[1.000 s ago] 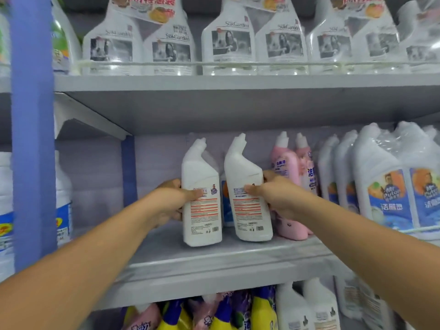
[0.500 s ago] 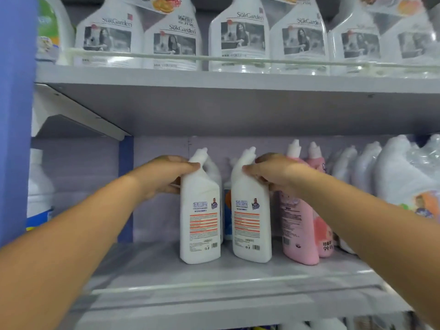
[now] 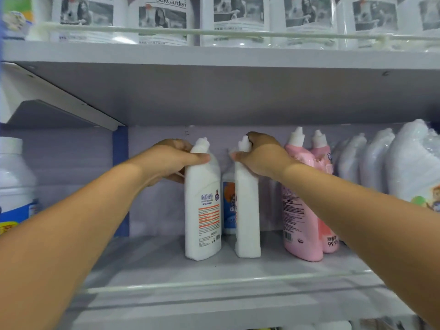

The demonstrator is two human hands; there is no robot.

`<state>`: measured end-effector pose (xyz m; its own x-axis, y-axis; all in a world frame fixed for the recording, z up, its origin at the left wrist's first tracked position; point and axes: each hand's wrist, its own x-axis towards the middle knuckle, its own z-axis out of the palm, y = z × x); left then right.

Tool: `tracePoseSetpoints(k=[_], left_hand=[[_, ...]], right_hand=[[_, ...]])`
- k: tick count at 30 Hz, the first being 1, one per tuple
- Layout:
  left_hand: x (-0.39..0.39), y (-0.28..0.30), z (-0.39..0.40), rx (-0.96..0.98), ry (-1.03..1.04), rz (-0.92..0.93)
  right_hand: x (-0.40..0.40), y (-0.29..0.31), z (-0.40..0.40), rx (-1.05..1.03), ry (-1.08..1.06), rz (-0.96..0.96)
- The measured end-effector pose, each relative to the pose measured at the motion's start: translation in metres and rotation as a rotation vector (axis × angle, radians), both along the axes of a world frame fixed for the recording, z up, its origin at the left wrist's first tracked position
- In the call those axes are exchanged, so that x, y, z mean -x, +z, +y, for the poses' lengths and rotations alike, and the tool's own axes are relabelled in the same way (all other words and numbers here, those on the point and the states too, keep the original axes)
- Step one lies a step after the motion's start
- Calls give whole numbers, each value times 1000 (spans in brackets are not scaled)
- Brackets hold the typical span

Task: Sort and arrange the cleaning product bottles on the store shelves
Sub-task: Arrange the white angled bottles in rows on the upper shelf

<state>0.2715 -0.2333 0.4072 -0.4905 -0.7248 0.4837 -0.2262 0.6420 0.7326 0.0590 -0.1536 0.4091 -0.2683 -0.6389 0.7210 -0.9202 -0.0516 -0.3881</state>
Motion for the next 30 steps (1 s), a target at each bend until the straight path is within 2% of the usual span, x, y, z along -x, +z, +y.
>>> tracePoseSetpoints(k=[3, 5, 8, 10, 13, 16, 20, 23, 27, 30], left_hand=[[15, -6, 3, 120, 131, 37], [24, -10, 5, 166, 219, 24], [33, -13, 5, 190, 285, 26], [33, -14, 3, 71, 175, 88], [19, -12, -3, -249, -227, 174], [-6, -10, -15, -275, -403, 38], [-15, -8, -24, -110, -370, -13], [-7, -12, -17, 25, -177, -14], [-9, -17, -13, 46, -132, -99], [-12, -19, -11, 23, -154, -83]], right_hand=[[3, 0, -6, -10, -147, 201], [5, 1, -8, -28, -201, 266], [1, 3, -9, -121, -160, 183], [1, 7, -9, -216, -70, 29], [7, 12, -3, -293, 97, -211], [9, 16, 1, -324, 95, -230], [0, 17, -4, -300, 12, -176], [-8, 17, -7, -376, -89, -93], [-2, 16, -7, -298, -21, -78], [-4, 14, -9, -280, -67, -44]])
